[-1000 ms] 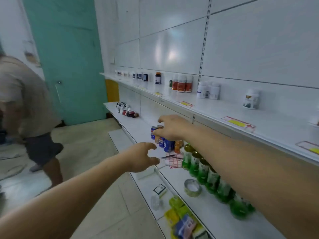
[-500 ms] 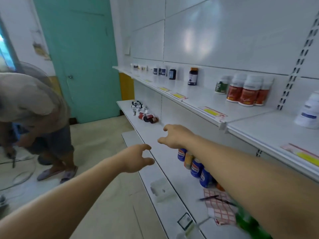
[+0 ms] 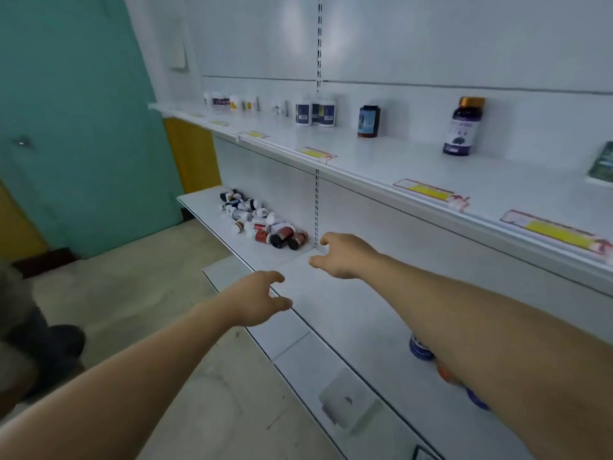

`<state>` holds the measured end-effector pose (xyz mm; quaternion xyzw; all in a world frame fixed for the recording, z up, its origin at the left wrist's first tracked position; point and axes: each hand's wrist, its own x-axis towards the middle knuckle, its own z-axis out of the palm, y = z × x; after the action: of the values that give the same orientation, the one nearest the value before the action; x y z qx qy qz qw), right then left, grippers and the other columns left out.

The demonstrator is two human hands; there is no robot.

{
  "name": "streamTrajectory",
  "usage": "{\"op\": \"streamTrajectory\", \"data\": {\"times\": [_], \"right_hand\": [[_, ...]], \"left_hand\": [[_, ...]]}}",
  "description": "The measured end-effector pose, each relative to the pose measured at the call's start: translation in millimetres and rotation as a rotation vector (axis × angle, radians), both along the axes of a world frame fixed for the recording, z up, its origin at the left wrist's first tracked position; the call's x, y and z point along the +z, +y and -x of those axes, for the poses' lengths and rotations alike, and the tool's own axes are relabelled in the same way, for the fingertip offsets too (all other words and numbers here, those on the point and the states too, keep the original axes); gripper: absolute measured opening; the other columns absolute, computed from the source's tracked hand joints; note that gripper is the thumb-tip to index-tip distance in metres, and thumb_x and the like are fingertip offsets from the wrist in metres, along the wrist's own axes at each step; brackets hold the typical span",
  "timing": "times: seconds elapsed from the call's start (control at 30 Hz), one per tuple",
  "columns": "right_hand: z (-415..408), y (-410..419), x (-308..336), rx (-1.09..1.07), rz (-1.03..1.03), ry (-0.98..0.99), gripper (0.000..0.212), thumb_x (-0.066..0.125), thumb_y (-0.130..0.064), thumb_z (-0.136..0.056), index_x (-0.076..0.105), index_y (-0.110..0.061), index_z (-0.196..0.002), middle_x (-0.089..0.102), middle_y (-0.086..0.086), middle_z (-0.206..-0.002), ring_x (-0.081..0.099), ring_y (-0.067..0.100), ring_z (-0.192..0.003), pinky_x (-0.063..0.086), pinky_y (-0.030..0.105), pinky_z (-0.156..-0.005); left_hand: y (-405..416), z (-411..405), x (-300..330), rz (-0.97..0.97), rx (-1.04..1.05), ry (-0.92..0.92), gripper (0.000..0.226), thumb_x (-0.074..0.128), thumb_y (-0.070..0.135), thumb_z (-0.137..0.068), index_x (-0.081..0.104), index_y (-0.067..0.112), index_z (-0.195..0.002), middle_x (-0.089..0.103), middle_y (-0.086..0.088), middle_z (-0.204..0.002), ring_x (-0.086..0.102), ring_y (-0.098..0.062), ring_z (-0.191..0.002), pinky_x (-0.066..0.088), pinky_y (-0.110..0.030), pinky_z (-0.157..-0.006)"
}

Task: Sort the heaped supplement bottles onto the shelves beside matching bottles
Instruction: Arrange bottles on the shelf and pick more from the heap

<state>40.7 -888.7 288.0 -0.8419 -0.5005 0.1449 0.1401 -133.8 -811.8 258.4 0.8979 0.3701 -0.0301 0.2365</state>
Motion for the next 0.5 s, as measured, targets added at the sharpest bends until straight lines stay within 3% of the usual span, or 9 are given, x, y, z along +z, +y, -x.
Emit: {"op": "streamTrajectory", "data": {"times": [0.2, 0.27, 0.37, 0.43, 0.5], "right_hand": [[-32, 142, -40, -0.074, -0.016, 0.040, 0.048, 0.057, -0.043, -0.089, 0.051, -0.016, -0.128, 0.056, 0.009, -0.129, 0.053, 0.029, -0.114, 0.043, 0.032, -0.088], [-45, 197, -57, -0.088, -0.029, 0.073, 0.035, 0.057, -0.047, -0.088, 0.055, -0.020, -0.110, 0.058, 0.008, -0.112, 0.055, 0.030, -0.104, 0.044, 0.033, -0.079], [-61, 274, -79, -0.129, -0.044, 0.159, 0.025, 0.058, -0.046, -0.087, 0.045, -0.026, -0.083, 0.051, 0.000, -0.089, 0.051, 0.024, -0.086, 0.035, 0.029, -0.064], [-69, 321, -91, -0.173, -0.051, 0.204, 0.023, 0.057, -0.048, -0.086, 0.050, -0.027, -0.083, 0.056, 0.001, -0.091, 0.053, 0.024, -0.086, 0.038, 0.029, -0.065], [-75, 366, -104, -0.235, -0.056, 0.239, 0.036, 0.051, -0.057, -0.087, 0.060, -0.023, -0.096, 0.064, 0.005, -0.099, 0.059, 0.026, -0.090, 0.047, 0.032, -0.077]], "left_hand": [[155, -33, -41, 0.056, -0.025, 0.006, 0.060, 0.057, 0.044, -0.090, 0.036, 0.023, -0.143, 0.039, -0.004, -0.146, 0.050, -0.021, -0.121, 0.039, -0.031, -0.101], [206, -45, -55, 0.071, -0.024, 0.001, 0.060, 0.056, 0.044, -0.091, 0.035, 0.023, -0.143, 0.036, -0.003, -0.148, 0.048, -0.020, -0.123, 0.037, -0.029, -0.101], [275, -60, -76, 0.104, 0.000, -0.016, 0.057, 0.056, 0.041, -0.091, 0.037, 0.023, -0.142, 0.039, -0.003, -0.147, 0.045, -0.020, -0.128, 0.034, -0.027, -0.101], [317, -64, -89, 0.132, 0.027, -0.018, 0.056, 0.056, 0.040, -0.092, 0.039, 0.022, -0.141, 0.041, -0.003, -0.146, 0.043, -0.021, -0.129, 0.034, -0.028, -0.102], [359, -66, -100, 0.167, 0.038, -0.002, 0.056, 0.056, 0.041, -0.091, 0.039, 0.023, -0.141, 0.040, -0.003, -0.147, 0.042, -0.021, -0.131, 0.034, -0.029, -0.103]]}}
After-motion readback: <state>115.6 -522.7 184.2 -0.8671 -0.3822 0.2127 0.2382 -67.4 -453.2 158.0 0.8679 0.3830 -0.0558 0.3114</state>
